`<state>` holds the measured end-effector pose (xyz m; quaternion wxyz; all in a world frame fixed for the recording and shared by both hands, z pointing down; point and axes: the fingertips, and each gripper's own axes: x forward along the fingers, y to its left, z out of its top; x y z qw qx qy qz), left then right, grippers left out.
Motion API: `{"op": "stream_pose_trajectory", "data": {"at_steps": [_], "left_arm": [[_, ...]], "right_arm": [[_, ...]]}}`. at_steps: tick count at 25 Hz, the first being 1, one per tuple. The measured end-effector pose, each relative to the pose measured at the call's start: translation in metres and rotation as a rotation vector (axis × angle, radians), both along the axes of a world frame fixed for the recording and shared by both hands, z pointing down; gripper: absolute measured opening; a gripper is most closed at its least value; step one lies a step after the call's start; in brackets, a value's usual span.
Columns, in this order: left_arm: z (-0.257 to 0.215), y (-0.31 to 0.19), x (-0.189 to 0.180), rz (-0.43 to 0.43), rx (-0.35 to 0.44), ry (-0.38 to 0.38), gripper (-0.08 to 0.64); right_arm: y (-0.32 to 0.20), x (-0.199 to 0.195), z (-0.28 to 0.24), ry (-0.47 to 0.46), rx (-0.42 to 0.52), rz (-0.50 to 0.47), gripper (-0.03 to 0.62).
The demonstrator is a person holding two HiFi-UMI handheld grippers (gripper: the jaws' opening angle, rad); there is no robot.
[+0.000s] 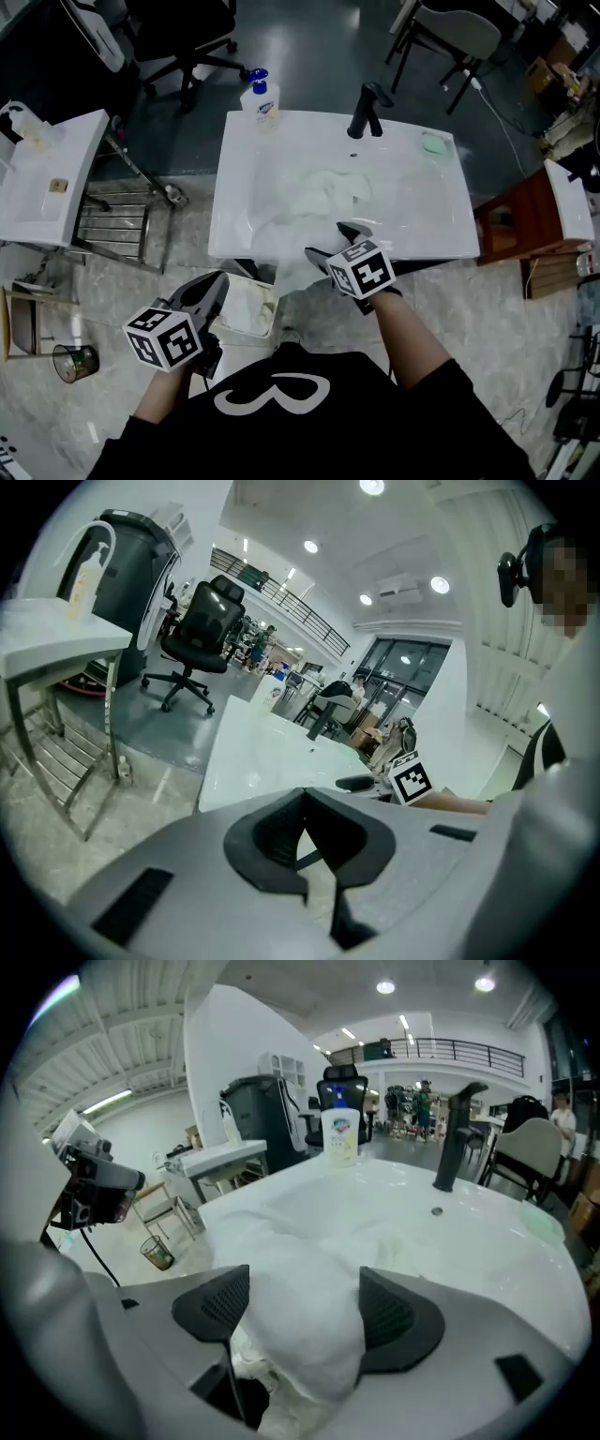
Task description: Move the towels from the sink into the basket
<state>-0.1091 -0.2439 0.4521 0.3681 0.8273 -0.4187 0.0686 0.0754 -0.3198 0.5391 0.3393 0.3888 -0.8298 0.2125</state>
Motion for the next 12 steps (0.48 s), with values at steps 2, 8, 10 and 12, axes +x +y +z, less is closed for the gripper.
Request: {"op": "stream_pose_trajectory", "data": {"at_steps": [2,8,10,12], "left_arm": [[0.006,-0.004,0.002,-0.005,-0.006,0.003,0.006],[0.016,-0.021,0.012,-0.002,-0.011,0.010,0.006],[0.017,-0.025,0.016,0.006,-0.011,0.010,0.006],[0.017,-0.029,0.020,0.017,-0.010,0.012,0.006]], "right_arm": [[0.000,0.002,0.008,0.008,-0.035,0.024,0.362],[-0.004,-0.001,0.012,0.001,-0.062,-0.012,0.359],[-0.004,-0.001,0.013,-0.003,-0.083,-0.033,0.353],[-0.004,-0.002,0.013,-0.003,-0.096,-0.046,0.340]]}}
